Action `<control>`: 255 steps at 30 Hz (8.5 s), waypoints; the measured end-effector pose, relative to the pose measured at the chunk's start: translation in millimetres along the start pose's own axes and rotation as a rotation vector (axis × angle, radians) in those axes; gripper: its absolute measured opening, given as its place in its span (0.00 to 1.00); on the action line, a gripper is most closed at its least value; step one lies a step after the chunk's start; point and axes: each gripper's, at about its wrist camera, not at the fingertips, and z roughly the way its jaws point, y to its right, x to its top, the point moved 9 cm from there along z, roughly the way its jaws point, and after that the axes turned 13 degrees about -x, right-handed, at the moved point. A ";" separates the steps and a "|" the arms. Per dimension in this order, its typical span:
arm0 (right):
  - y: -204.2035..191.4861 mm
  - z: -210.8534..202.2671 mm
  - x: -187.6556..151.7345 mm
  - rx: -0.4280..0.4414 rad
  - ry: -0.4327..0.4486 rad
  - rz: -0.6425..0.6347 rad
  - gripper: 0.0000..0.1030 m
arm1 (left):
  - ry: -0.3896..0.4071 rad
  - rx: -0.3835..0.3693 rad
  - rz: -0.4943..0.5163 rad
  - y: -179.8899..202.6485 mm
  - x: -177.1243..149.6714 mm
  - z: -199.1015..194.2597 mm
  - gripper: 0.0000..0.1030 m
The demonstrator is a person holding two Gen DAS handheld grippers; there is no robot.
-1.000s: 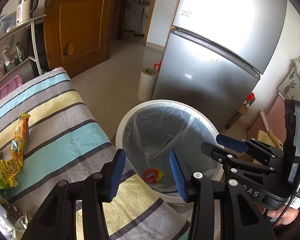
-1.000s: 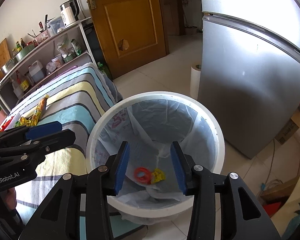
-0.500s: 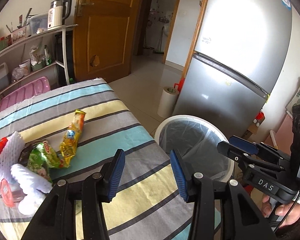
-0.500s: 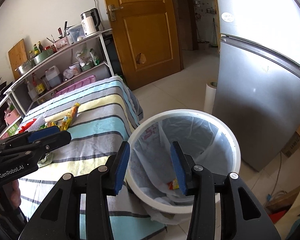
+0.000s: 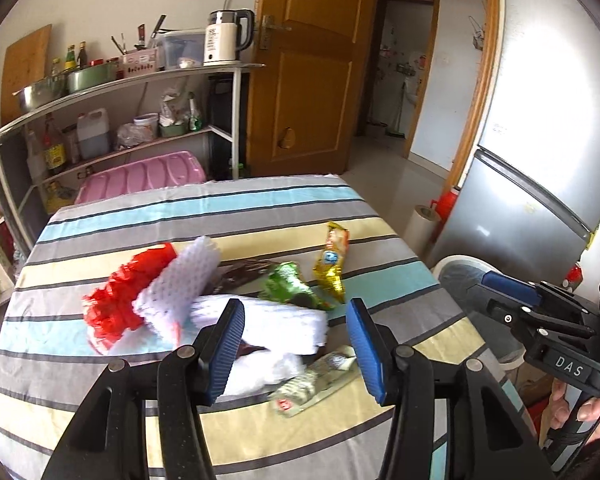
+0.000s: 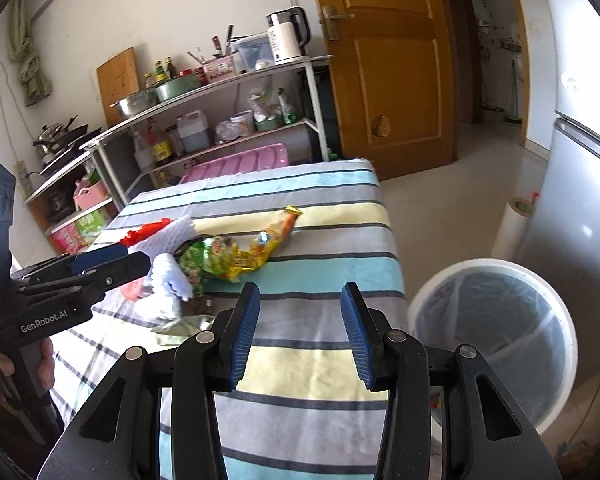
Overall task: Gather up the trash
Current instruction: 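Move both tools back to the table toward the red bag and foam net, then grasp the red plastic bag with the left tool while the right tool grasps a white foam net, then carry the red bag and foam net to the bin and release both, then return both tools to the table toward the foam net and snack wrapper, then grasp the white foam net with the left tool while the right tool grasps the orange snack wrapper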
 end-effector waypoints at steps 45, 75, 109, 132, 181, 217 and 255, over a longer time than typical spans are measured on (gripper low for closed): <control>-161.2 99.3 -10.1 0.217 -0.180 -0.335 0.37 | -0.152 0.056 -0.153 -178.4 -10.5 42.5 0.55; -138.6 67.9 0.0 0.249 -0.109 -0.233 0.24 | -0.022 0.057 -0.154 -147.7 4.0 -3.2 0.46; 71.4 -27.6 7.8 -0.074 0.050 0.120 0.24 | -0.059 -0.227 0.118 103.1 16.4 47.9 0.47; 210.0 -8.4 -52.5 -0.400 -0.076 0.253 0.24 | -0.227 -0.284 0.265 217.7 -14.6 164.2 0.47; 53.9 12.7 -9.7 -0.183 -0.038 0.125 0.51 | 0.023 0.054 -0.047 -18.6 10.3 13.3 0.53; -64.4 156.9 36.8 -0.117 -0.204 0.102 0.51 | -0.059 0.097 -0.170 -145.2 16.9 51.6 0.53; -66.0 146.7 38.2 -0.084 -0.167 0.113 0.09 | -0.076 0.062 -0.187 -140.8 15.4 61.2 0.13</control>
